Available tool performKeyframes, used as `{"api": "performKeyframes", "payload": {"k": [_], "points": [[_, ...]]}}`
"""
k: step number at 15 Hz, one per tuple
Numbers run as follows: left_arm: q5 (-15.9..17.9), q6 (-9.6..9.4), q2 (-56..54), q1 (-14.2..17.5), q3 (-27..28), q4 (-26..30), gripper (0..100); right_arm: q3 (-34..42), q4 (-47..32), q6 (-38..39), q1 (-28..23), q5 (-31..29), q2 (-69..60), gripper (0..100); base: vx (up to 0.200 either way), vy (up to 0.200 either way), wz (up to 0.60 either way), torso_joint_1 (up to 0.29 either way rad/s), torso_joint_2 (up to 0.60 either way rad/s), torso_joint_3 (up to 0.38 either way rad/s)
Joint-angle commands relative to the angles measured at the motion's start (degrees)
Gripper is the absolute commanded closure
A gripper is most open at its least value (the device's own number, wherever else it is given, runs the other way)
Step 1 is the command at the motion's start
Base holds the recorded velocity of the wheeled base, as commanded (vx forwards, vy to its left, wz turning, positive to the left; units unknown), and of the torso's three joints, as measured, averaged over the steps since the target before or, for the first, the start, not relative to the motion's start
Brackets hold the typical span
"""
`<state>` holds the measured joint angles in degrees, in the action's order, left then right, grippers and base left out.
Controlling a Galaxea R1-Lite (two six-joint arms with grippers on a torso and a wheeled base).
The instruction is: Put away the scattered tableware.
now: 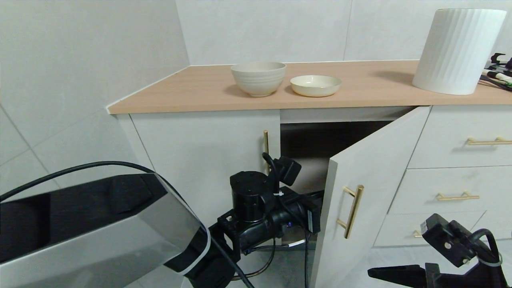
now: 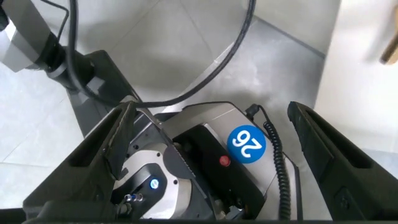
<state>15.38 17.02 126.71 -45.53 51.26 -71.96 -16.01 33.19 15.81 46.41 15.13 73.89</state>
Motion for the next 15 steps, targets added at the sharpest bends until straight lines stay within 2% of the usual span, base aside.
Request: {"api": "performKeyframes", "payload": {"k": [1, 8, 12, 14, 15], "points": [[-0.18, 0.03, 1.44, -0.08, 1.12, -0.2, 100, 0.01, 0.03, 0.01, 0.08, 0.08, 0.12, 0, 0.0, 0.0, 0.0, 0.0, 0.0, 0.0], [-0.97, 0.03, 3.46, -0.08, 3.14, -0.64, 100, 0.01, 0.03, 0.01, 0.7, 0.08, 0.03, 0, 0.0, 0.0, 0.0, 0.0, 0.0, 0.0], [-1.94, -0.06, 3.28, -1.49, 3.14, -0.9, 100, 0.1, 0.03, 0.01, 2.11, 0.08, 0.03, 0, 0.0, 0.0, 0.0, 0.0, 0.0, 0.0], [-1.94, -0.06, 3.37, -3.86, 3.76, -0.81, 100, 0.19, 0.03, 0.01, 3.51, 0.25, -0.67, 0, 0.0, 0.0, 0.0, 0.0, 0.0, 0.0], [-1.94, -0.06, 3.46, -7.03, 4.64, -0.72, 100, 0.63, 0.03, 0.01, 5.36, 0.52, -1.47, 0, 0.0, 0.0, 0.0, 0.0, 0.0, 0.0]]}}
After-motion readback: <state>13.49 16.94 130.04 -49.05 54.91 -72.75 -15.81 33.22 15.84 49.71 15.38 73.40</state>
